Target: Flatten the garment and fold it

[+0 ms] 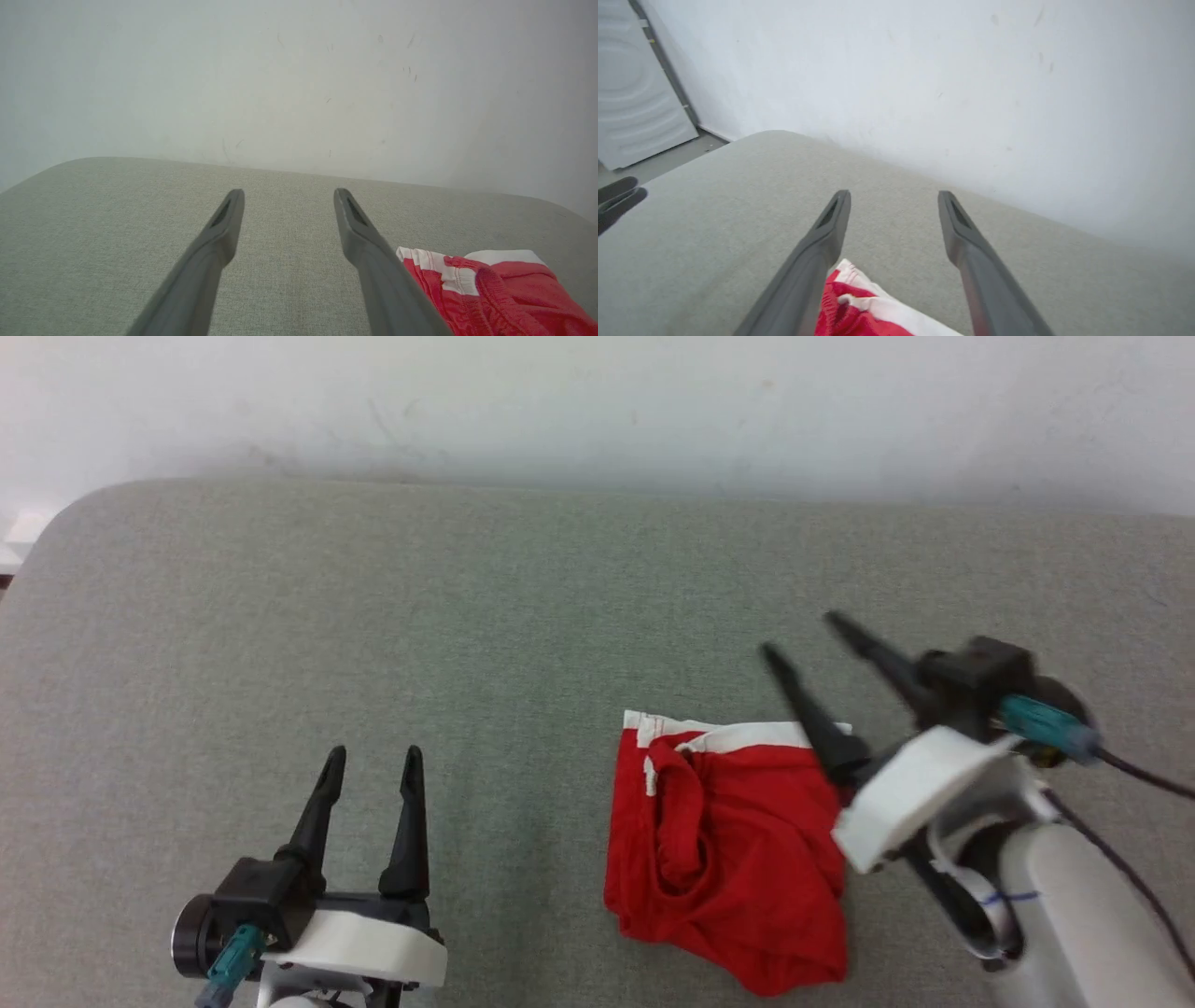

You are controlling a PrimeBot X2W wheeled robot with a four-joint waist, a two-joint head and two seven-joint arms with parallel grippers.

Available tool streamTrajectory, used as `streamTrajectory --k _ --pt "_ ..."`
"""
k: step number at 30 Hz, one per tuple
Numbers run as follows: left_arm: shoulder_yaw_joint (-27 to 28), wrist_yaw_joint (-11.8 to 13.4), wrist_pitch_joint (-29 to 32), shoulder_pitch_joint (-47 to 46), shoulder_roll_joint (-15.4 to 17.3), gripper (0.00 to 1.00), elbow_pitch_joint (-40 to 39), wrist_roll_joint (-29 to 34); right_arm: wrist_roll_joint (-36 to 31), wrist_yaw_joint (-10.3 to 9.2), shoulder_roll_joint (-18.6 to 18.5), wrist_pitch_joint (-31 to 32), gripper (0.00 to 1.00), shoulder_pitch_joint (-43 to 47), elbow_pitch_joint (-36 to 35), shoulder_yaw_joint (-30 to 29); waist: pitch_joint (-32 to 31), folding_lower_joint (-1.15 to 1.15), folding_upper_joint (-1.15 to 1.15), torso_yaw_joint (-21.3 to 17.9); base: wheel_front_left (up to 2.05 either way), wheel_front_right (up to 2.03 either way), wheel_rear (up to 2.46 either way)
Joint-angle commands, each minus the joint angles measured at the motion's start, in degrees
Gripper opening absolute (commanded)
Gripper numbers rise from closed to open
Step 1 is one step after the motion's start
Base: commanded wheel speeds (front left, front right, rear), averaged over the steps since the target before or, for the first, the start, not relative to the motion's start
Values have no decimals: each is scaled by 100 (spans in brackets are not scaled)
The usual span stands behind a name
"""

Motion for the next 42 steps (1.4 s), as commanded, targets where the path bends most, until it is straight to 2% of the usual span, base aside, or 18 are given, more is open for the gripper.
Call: streamTrajectory --k 1,5,9,13,18,23,29,31,37,42 --pt "28 0 -27 -54 -20 100 -8 73 -312 -4 -16 -276 100 210 -119 -205 -25 0 0 -93 0 0 0" --pt "99 -24 -27 -34 -46 100 -29 22 -1056 -4 61 -967 100 709 -457 -943 -81 0 0 -219 0 0 0" --pt "149 -37 -27 -3 -65 100 -26 17 -1391 -4 185 -1376 100 1203 -743 -1582 -137 0 0 -331 0 0 0" --pt "156 -80 -27 -15 -43 100 9 73 -1442 -4 385 -1561 100 1690 -1031 -2072 -168 0 0 -402 0 0 0" --pt "198 -100 -27 1 -51 100 48 89 -1314 -4 615 -1436 100 2204 -1143 -2482 -184 0 0 -496 0 0 0" --pt "222 -134 -27 28 -64 100 130 63 -617 -4 721 -846 100 2288 -757 -2992 -194 0 0 -548 0 0 0" --pt "204 -209 -27 38 -81 100 281 29 619 -4 745 449 100 2002 234 -3654 -255 0 0 -453 0 0 0" --pt "205 -226 -27 53 -86 100 321 27 984 -4 748 968 100 1908 582 -3714 -288 0 0 -409 0 0 0" --pt "159 -260 -27 79 -113 100 424 21 2774 -4 750 2099 100 1581 1409 -3301 -371 0 0 -276 0 0 0" --pt "105 -280 -27 53 -140 100 460 19 3896 -4 750 2324 100 1112 2121 -2685 -334 0 0 -208 0 0 0"
